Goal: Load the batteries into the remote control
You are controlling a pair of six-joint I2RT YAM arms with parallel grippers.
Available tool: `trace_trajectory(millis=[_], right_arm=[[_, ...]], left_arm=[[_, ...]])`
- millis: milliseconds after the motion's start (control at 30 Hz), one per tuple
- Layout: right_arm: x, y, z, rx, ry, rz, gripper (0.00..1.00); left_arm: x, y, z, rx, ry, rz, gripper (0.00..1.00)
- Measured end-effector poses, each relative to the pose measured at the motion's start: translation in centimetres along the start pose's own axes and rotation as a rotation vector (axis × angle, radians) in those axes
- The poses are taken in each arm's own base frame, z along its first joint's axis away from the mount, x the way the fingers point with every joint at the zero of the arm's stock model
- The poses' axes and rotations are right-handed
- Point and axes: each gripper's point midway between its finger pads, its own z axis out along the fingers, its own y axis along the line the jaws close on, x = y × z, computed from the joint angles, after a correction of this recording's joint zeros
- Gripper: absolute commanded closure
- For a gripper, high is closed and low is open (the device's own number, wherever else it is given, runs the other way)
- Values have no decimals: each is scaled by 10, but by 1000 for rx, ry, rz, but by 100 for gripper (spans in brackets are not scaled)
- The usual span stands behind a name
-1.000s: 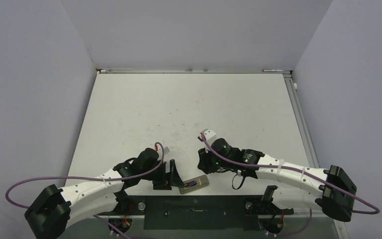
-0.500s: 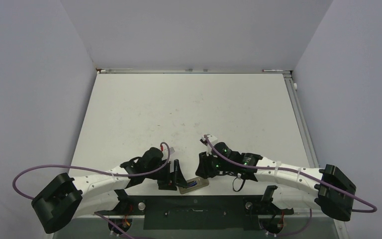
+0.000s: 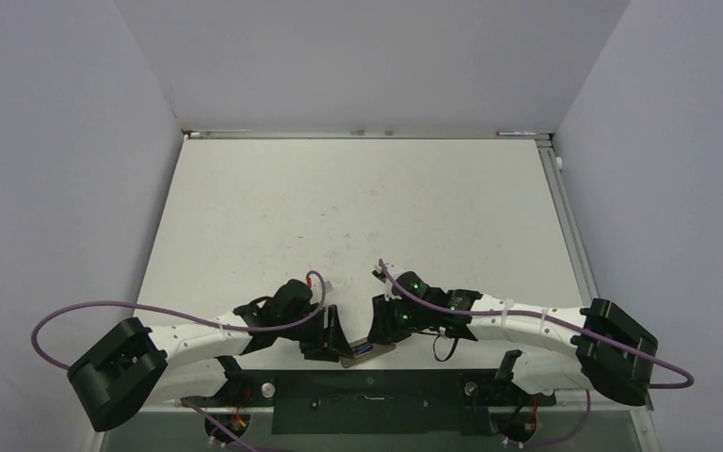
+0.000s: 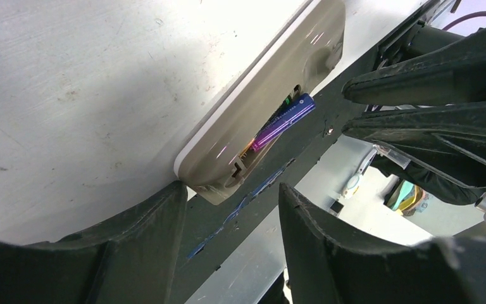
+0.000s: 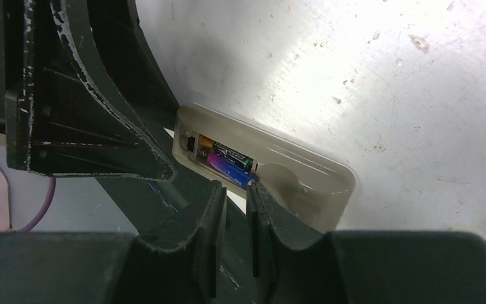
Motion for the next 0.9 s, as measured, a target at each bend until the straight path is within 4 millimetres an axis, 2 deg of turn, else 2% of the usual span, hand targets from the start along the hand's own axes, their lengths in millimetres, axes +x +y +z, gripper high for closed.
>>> trace_trajectory(millis=[400, 900], right_arm=[[17, -1, 9, 8, 70, 2, 86], [22, -3, 12, 15, 87, 3, 89]], left_arm=[[0, 1, 1, -2, 1, -1, 55], [-1, 0, 1, 1, -1, 1, 57]])
